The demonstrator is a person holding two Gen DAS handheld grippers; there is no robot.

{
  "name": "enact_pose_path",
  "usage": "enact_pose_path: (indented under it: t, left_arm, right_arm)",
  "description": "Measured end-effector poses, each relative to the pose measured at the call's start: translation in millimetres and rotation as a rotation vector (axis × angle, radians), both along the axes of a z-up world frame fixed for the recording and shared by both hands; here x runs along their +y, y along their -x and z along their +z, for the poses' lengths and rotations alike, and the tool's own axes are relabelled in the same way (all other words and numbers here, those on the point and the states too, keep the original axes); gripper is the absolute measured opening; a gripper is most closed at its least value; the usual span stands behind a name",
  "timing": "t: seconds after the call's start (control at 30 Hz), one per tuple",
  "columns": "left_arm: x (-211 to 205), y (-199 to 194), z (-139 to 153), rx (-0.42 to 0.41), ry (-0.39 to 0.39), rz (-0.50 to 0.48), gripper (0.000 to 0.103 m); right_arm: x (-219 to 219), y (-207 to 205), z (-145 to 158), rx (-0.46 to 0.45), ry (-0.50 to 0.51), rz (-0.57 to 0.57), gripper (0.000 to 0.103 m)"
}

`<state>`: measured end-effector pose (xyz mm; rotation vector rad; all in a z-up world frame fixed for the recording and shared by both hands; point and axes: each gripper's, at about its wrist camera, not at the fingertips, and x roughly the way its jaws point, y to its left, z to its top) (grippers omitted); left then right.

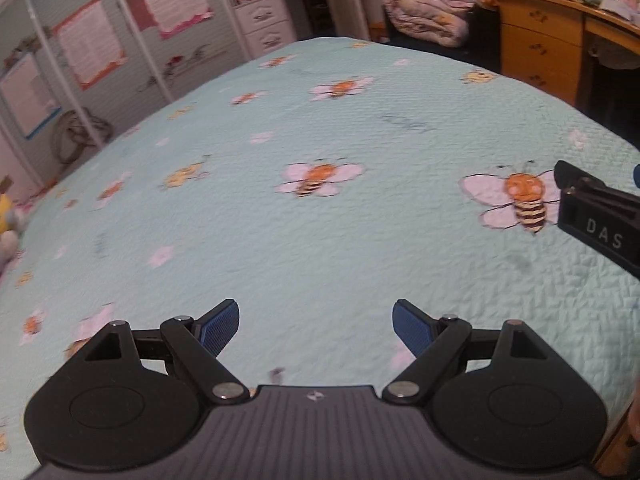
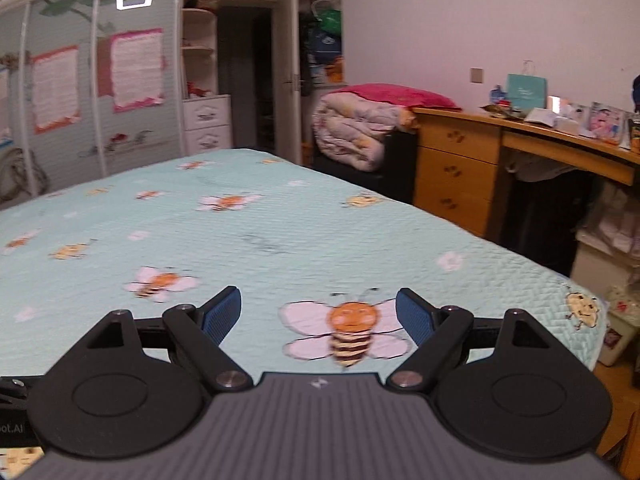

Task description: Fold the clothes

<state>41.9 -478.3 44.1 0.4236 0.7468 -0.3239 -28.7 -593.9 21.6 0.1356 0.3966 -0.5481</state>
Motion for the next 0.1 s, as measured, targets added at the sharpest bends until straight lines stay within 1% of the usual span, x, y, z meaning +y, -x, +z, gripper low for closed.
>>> enact_pose_path:
  t: [0.1]
  left_arm:
    - [-22,-18,-23,0.033,0.020,-0.026,0.087]
  right_arm:
    - [-14,-11,-19,0.028,0.008,-0.013,0.084]
